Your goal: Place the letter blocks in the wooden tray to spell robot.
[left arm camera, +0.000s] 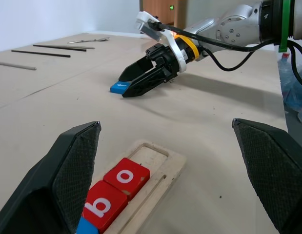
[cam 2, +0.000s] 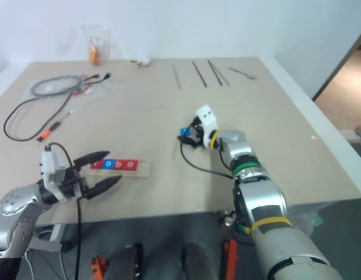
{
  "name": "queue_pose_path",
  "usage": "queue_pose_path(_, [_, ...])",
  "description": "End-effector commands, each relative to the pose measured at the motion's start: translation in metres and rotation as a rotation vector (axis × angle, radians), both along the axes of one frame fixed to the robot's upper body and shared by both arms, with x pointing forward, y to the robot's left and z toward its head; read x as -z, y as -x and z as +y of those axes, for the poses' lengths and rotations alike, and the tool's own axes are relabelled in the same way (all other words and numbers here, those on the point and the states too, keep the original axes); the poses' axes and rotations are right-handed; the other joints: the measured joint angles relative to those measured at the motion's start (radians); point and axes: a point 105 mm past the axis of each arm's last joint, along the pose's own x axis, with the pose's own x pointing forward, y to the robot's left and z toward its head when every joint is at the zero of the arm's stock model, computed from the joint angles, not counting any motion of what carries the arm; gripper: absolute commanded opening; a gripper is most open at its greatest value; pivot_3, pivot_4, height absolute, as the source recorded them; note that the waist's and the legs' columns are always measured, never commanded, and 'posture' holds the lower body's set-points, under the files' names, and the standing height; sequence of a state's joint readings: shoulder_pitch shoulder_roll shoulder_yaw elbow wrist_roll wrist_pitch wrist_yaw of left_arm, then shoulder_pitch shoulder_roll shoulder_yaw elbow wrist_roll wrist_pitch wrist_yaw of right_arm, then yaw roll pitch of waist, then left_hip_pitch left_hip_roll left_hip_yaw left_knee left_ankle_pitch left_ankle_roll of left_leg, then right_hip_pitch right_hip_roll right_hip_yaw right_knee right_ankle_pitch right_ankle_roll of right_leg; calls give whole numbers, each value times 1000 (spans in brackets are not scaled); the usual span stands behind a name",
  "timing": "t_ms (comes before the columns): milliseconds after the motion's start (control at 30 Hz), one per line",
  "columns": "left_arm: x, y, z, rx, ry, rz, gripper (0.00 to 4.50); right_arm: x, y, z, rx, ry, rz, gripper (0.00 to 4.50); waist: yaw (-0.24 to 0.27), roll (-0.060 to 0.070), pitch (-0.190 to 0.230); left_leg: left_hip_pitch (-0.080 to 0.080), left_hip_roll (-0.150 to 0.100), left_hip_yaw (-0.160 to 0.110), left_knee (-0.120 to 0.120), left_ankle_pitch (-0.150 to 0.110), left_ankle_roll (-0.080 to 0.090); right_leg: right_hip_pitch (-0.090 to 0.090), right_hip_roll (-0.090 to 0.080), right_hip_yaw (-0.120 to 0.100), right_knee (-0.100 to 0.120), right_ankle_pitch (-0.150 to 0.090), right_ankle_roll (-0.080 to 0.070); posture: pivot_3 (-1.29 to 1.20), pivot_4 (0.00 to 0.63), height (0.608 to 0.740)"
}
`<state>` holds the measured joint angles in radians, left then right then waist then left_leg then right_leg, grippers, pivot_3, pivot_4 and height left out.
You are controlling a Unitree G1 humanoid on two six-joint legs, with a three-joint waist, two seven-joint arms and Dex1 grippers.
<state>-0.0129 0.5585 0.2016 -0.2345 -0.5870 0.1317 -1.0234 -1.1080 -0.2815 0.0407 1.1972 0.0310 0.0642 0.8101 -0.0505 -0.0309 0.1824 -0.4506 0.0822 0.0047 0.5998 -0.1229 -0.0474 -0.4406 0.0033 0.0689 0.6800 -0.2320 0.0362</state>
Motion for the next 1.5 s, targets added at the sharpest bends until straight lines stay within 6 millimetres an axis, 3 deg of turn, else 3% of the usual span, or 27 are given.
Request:
queue_pose_path(33, [-4, -2, 2, -15, 5, -28, 4500, -7, 1, 3, 5, -75, -30, 4192, 0, 0, 0, 0, 0, 0, 0, 0, 0, 0, 0, 0, 0, 0, 0, 0, 150, 740])
queue_pose_path(367, [-3, -2, 1, -17, 10, -31, 4500, -1, 5, -2, 62, 11, -110, 4192, 1, 0, 0, 0, 0, 0, 0, 0, 0, 0, 0, 0, 0, 0, 0, 0, 150, 740])
queue_pose_path(833, [-1, -3, -1, -10, 12, -30, 4500, 0, 13, 4, 80, 0, -121, 4192, 2, 0, 0, 1, 0, 0, 0, 0, 0, 0, 0, 0, 0, 0, 0, 0, 150, 740])
queue_pose_path(933, [-1, -3, -1, -14, 15, -30, 4500, -4, 10, 3, 104, -44, -111, 3425, 2, 0, 0, 1, 0, 0, 0, 0, 0, 0, 0, 1, 0, 0, 0, 0, 150, 740])
queue_pose_path(1000, [0, -3, -1, -15, 16, -29, 4500, -7, 8, 4, 112, -52, -111, 2630, 2, 0, 0, 1, 0, 0, 0, 0, 0, 0, 0, 0, 0, 0, 0, 0, 150, 740])
queue_pose_path(1167, [1, -3, -1, -16, 17, -27, 4500, -17, 5, 10, 109, -72, -124, 1172, 1, 0, 0, 1, 0, 0, 0, 0, 0, 0, 0, 1, 0, 0, 0, 0, 150, 740])
queue_pose_path(1500, [-2, -2, 8, -41, 3, -36, 4500, -20, 12, 4, 100, -55, -120, 1172, 1, 0, 0, 1, 0, 0, 0, 0, 0, 0, 0, 1, 0, 0, 0, 0, 150, 740])
